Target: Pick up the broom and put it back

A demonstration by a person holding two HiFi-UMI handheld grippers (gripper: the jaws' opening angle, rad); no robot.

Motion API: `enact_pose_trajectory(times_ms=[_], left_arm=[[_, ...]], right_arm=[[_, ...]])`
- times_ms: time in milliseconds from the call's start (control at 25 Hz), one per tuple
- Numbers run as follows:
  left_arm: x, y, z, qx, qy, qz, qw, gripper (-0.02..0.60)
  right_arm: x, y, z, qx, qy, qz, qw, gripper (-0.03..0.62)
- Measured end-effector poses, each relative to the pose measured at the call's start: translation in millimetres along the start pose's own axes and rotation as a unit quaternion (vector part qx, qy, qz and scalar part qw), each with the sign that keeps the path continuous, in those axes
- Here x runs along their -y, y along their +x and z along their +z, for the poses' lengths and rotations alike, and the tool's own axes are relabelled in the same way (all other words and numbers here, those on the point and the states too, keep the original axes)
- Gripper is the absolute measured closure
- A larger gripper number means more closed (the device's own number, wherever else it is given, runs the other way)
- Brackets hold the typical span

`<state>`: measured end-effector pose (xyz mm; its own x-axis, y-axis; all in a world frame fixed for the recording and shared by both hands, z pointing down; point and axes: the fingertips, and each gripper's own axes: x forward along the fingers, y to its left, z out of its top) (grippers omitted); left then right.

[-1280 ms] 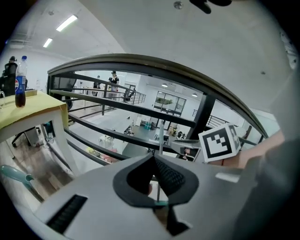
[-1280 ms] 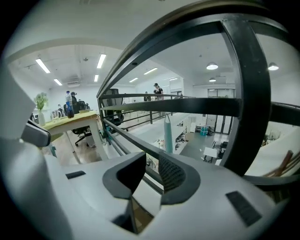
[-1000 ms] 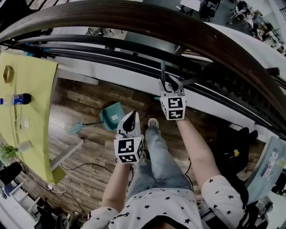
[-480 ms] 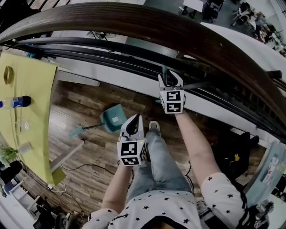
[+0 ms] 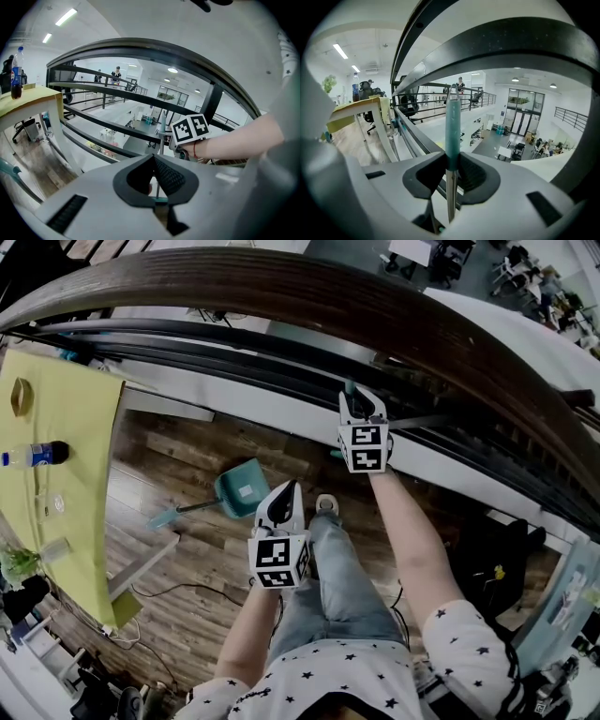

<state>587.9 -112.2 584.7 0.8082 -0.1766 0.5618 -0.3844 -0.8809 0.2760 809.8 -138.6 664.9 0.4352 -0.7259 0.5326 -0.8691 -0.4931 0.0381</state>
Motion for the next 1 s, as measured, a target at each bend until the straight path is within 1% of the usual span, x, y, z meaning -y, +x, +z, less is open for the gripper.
enact_pose_trajectory(times_ms=[480, 800, 1000], left_arm=[[-3, -18, -3, 0.003, 0.0, 0.006, 1.0, 0.571], [5, -39, -5, 0.012, 0.004, 0.001, 0.9999, 0.571], [12, -59, -11, 0.019, 0.015, -0.005, 0.9997, 0.571]], right_arm=[[-17, -23, -4, -0.001, -0.009, 0.002, 1.0, 0.516], [-33, -62, -15, 0.001, -0.019, 0.0, 1.0, 0.516], [-43, -92, -25, 0.002, -0.021, -0.003, 1.0, 0.516]])
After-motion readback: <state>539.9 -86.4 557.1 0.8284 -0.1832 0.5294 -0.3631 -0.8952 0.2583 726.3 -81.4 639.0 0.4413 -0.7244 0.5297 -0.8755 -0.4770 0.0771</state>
